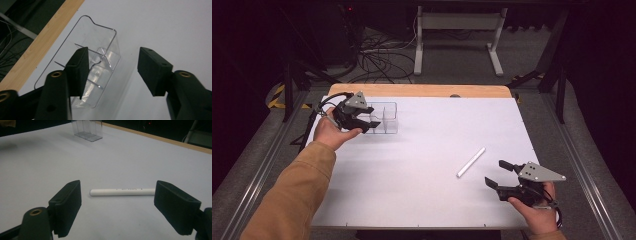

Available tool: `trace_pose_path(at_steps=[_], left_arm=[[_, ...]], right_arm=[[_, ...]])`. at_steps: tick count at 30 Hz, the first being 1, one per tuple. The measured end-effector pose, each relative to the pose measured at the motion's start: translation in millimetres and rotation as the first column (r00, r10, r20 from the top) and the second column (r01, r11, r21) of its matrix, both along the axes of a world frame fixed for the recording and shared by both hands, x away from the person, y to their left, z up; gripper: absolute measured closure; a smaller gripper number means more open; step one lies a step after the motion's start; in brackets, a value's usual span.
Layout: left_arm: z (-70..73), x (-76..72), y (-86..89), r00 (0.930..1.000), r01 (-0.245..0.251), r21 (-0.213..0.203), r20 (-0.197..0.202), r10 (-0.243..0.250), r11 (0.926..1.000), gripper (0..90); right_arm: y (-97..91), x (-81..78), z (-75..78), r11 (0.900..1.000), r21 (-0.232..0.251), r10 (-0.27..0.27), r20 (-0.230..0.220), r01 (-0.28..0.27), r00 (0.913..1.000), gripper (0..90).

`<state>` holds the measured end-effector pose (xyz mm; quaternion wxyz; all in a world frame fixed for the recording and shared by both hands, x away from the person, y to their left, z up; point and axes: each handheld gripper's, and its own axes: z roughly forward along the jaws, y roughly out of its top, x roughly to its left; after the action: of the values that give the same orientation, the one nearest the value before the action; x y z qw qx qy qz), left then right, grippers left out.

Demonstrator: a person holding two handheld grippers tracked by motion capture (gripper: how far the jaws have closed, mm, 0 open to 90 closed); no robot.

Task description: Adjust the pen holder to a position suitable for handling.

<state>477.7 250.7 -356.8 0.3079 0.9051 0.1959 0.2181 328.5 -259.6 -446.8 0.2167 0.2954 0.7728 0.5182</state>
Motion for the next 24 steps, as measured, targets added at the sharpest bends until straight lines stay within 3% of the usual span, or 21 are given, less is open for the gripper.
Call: trace_pose_path(at_steps=[4,10,15,18,24], left_arm=[[0.2,7.9,-7.5,0.9993,0.036,0.053,-0.016,-0.035,0.9979,50.6],[-2.8,18.7,-15.2,0.9989,0.034,0.11,-0.036,-0.03,0.9933,51.9],[-8.7,28.9,-20.3,0.9984,0.017,0.143,-0.055,-0.01,0.9896,52.6],[-18.2,38.2,-23.3,0.9975,0.0,0.184,-0.069,0.013,0.9829,52.9],[-27.7,44.4,-26.1,0.995,-0.016,0.213,-0.093,0.037,0.977,54.4]], right_arm=[[0.6,0.2,-0.3,1.0,-0.002,0.005,0.0,-0.005,1.0,22.4],[-0.8,0.4,-0.7,1.0,0.001,0.005,0.0,-0.005,1.0,22.3],[-1.7,0.1,-0.9,1.0,0.003,0.007,-0.001,-0.007,1.0,22.3],[-2.1,0.1,-1.3,1.0,0.003,0.008,0.0,-0.008,1.0,22.2],[-2.2,-0.1,-1.6,0.9999,0.006,0.01,-0.002,-0.01,0.9999,22.2]])
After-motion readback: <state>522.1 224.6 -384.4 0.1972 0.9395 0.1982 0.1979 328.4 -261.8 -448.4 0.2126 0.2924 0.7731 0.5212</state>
